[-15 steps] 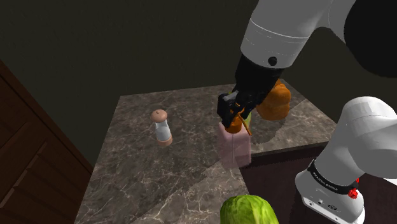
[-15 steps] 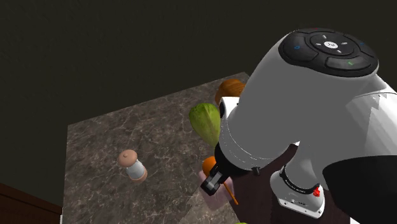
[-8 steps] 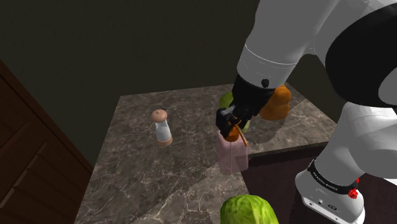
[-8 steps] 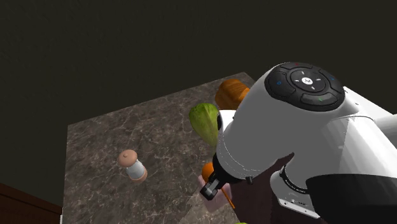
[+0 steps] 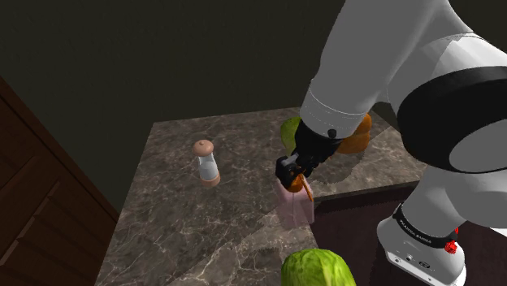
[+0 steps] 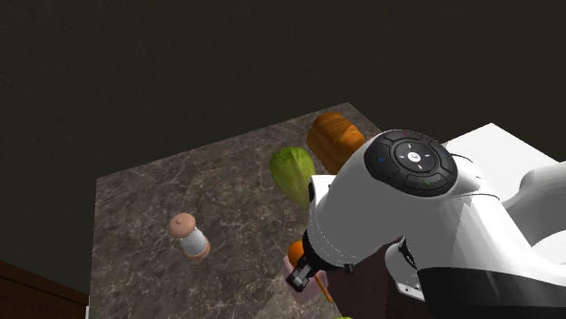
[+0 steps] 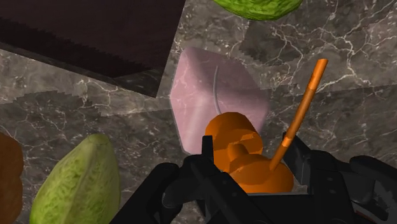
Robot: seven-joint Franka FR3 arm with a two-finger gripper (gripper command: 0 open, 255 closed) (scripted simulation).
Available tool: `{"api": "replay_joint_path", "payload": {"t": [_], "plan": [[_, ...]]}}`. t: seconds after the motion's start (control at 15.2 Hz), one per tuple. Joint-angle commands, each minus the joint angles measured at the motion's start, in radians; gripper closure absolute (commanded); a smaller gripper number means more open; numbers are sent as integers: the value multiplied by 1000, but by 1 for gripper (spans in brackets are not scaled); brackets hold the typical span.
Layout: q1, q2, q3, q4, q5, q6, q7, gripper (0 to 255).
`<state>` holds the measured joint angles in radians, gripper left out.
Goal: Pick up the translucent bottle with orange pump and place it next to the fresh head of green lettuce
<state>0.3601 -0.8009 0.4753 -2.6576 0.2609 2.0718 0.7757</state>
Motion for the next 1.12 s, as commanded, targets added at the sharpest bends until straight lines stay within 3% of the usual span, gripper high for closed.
{"api": "replay_joint_path", "payload": {"t": [0.0, 0.73, 1.06], "plan": [[2, 10, 12, -21, 7, 31, 4, 255], [9, 77, 67, -130, 41, 206, 15, 255], [9, 80, 69, -134, 42, 214, 15, 255]]}}
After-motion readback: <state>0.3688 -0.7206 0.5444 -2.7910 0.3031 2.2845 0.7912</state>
